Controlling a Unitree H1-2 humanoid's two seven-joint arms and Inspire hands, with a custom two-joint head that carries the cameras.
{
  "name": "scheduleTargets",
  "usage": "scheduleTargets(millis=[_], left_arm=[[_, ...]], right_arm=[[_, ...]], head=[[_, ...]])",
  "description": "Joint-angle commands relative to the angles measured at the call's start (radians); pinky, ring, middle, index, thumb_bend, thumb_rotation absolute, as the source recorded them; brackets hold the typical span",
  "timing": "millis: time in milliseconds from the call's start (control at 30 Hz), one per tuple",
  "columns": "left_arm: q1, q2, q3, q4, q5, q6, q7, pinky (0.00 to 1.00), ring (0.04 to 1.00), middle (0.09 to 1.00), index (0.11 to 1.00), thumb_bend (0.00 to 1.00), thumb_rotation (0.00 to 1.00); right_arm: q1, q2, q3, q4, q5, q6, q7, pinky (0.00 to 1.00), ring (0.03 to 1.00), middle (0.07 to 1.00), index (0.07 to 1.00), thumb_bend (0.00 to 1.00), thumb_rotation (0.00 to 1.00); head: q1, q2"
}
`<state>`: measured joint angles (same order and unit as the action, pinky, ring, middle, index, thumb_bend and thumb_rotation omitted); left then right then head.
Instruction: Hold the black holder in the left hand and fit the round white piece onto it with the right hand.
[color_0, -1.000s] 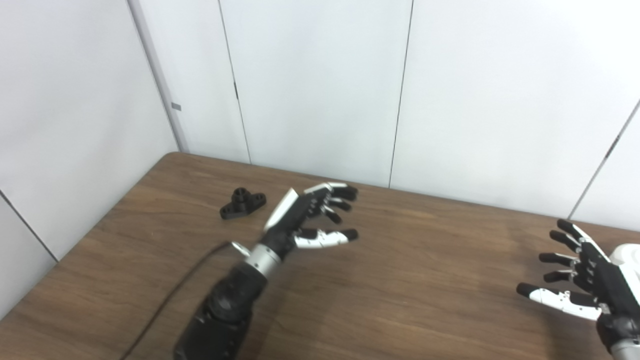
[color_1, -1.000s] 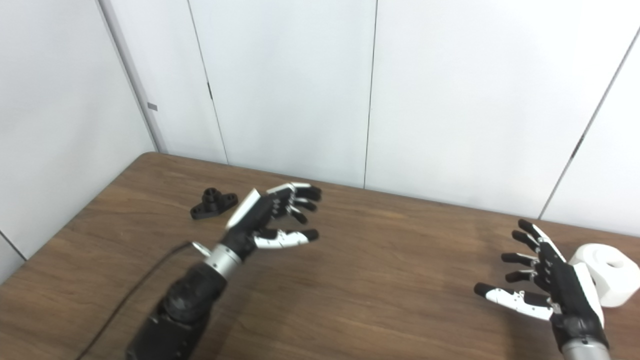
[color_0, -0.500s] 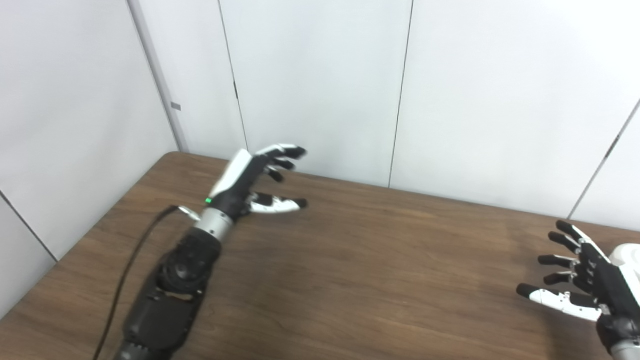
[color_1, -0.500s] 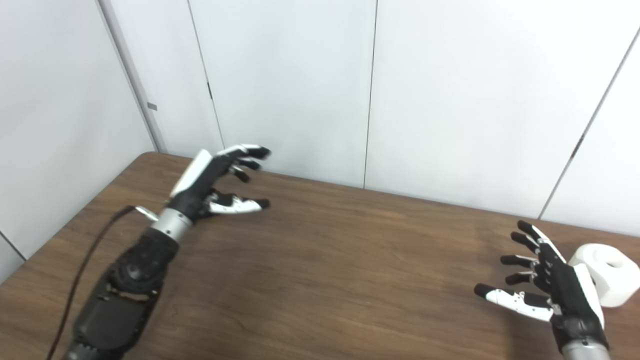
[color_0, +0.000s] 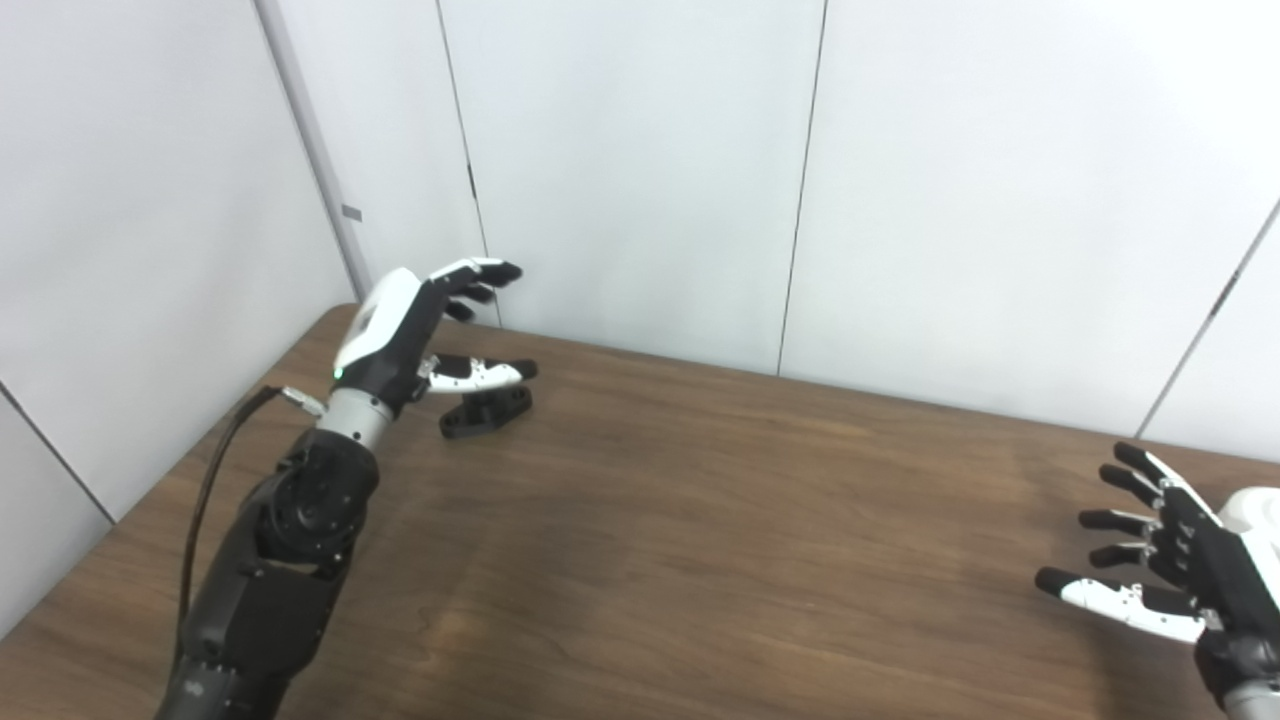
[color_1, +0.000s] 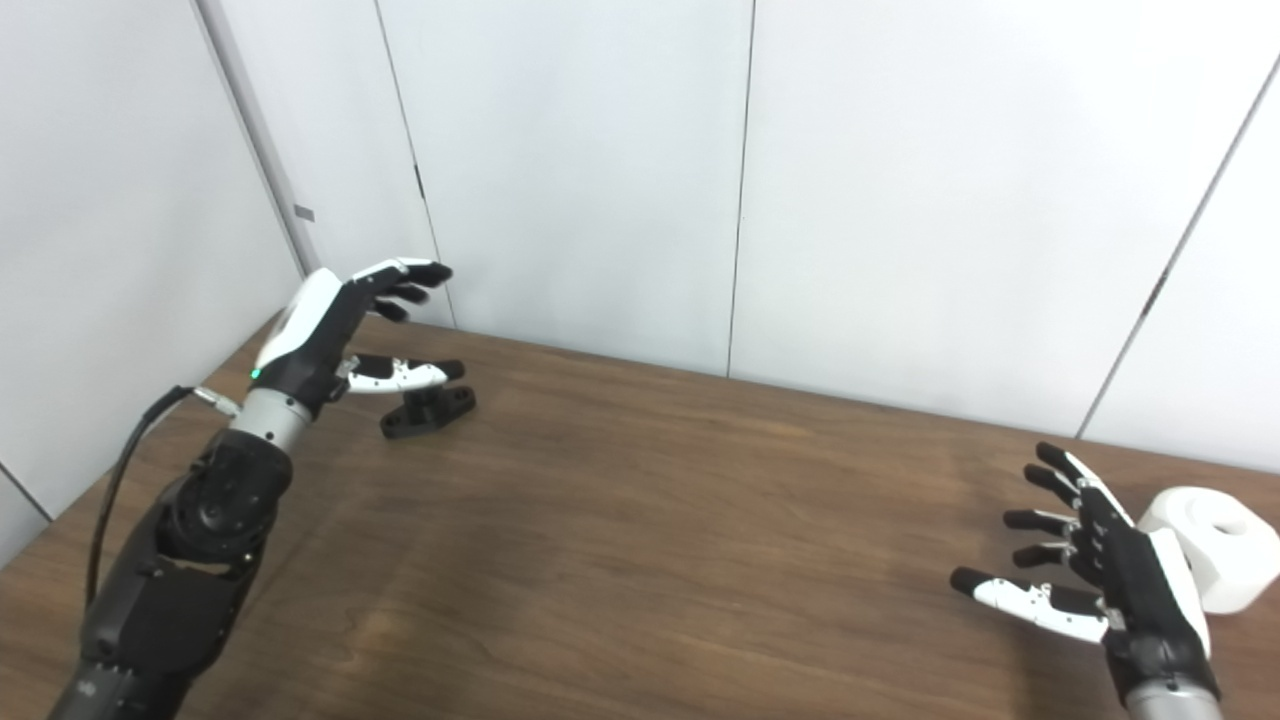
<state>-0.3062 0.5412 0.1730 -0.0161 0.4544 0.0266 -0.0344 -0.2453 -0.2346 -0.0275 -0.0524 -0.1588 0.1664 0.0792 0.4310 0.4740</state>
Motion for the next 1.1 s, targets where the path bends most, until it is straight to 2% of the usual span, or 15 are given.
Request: scheduleTargets(millis=[0,67,200,267,367,500,733,1067], left_arm=[[-0.030,0.049,0.000,-0.001,0.071,0.006,0.052,0.71,0.829,0.841,0.769,0.80,0.14],[-0.026,0.059,-0.015,0.008,0.129,0.039,0.060,0.70,0.861,0.878,0.781,0.85,0.19],[-0.026,0.075,-0.043,0.031,0.189,0.104,0.045,0.85,0.976,0.974,0.821,0.95,0.28],[-0.029,0.082,-0.056,0.045,0.209,0.129,0.038,0.93,0.996,0.995,0.842,0.99,0.32],[-0.035,0.089,-0.073,0.070,0.230,0.178,0.027,0.99,1.000,1.000,0.877,1.00,0.37],[-0.041,0.090,-0.090,0.102,0.247,0.233,0.026,1.00,1.000,1.000,0.918,1.00,0.43],[-0.047,0.101,-0.121,0.171,0.269,0.269,0.041,1.00,1.000,1.000,0.929,1.00,0.52],[-0.054,0.101,-0.131,0.270,0.262,0.268,0.091,1.00,1.000,1.000,0.924,1.00,0.52]], right_arm=[[-0.038,-0.010,-0.006,-0.028,0.006,-0.017,-0.005,0.54,0.702,0.864,0.889,0.71,0.07],[-0.039,-0.010,-0.006,-0.028,0.005,-0.016,-0.005,0.55,0.703,0.865,0.893,0.71,0.06],[-0.043,-0.013,-0.005,-0.029,-0.001,-0.015,-0.006,0.52,0.688,0.856,0.885,0.71,0.07],[-0.044,-0.014,-0.007,-0.029,0.001,-0.014,-0.005,0.51,0.683,0.854,0.885,0.71,0.08],[-0.043,-0.019,-0.011,-0.026,0.005,-0.020,-0.003,0.52,0.681,0.852,0.884,0.72,0.10],[-0.043,-0.024,-0.017,-0.028,0.010,-0.020,0.000,0.50,0.671,0.846,0.876,0.73,0.11],[-0.047,-0.026,-0.020,-0.027,0.016,-0.015,0.001,0.50,0.678,0.849,0.877,0.73,0.12],[-0.041,-0.039,-0.020,-0.032,0.019,-0.013,0.002,0.52,0.688,0.853,0.882,0.73,0.11]], head=[[-0.001,0.000],[-0.001,0.001],[-0.004,0.003],[-0.007,0.003],[-0.007,0.002],[-0.007,0.003],[-0.005,0.003],[0.000,0.005]])
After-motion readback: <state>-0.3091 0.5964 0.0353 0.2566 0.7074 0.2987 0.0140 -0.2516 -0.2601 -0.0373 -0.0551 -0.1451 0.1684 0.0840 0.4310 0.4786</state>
